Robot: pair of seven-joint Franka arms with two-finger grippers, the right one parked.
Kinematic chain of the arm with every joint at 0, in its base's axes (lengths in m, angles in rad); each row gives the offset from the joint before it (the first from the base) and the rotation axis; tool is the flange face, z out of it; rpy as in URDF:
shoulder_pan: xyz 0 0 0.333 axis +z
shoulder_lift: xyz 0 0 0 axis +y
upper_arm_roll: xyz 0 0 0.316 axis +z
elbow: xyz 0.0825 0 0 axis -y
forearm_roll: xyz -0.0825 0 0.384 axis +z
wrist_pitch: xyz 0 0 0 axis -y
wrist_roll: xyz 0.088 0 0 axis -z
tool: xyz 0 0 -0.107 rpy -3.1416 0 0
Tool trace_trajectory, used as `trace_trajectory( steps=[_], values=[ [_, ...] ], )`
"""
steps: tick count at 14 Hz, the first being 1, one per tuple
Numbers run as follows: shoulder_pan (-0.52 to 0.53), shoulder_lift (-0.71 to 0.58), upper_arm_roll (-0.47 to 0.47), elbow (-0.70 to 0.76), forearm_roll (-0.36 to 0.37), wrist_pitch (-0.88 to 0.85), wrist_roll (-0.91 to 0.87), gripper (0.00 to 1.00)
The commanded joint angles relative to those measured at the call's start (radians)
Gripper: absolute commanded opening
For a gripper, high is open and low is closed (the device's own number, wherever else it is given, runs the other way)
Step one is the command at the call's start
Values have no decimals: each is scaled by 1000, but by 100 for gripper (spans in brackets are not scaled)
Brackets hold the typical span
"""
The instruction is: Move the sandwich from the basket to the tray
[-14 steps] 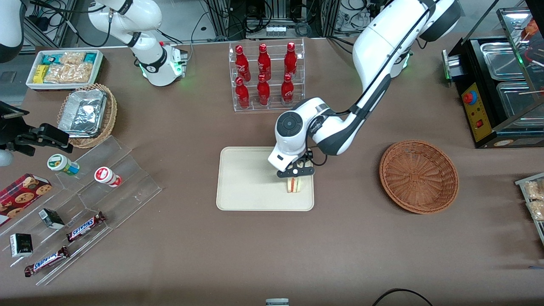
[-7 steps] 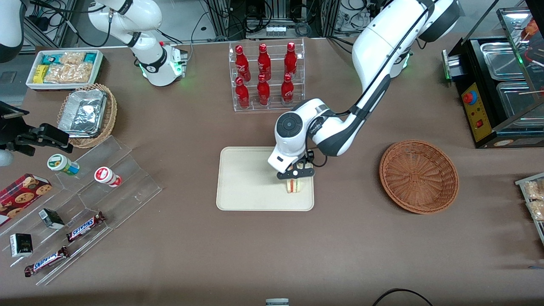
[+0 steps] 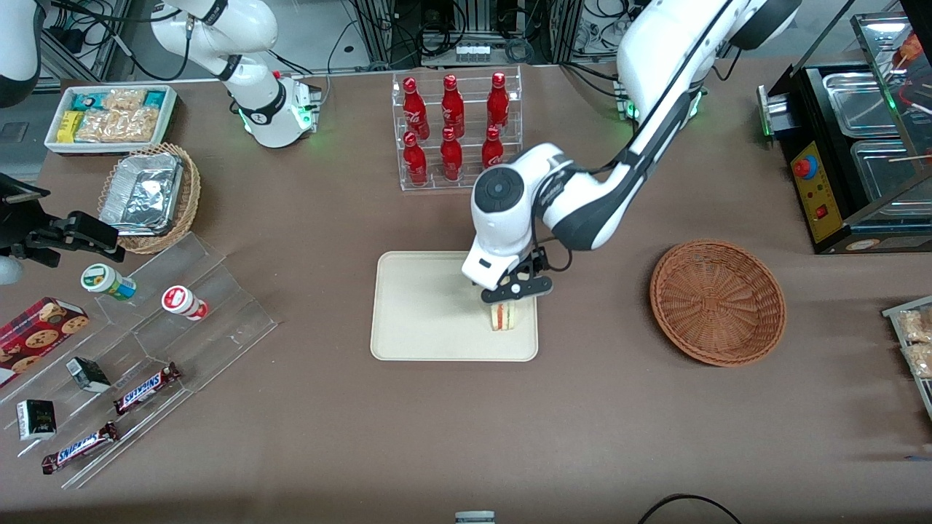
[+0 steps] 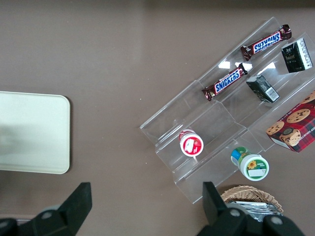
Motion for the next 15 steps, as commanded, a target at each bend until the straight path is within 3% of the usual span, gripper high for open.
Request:
trace_trajectory(
  steps=[1, 4, 7, 10, 15],
  values=[
    [-2, -65, 6, -16, 4, -58, -25, 100],
    [6, -149, 20, -14, 1, -132, -21, 100],
    [48, -267, 28, -3, -71, -219, -7, 100],
    [65, -344, 29, 6, -91, -292, -1, 100],
    [66, -444, 116, 14, -126, -392, 68, 100]
  ],
)
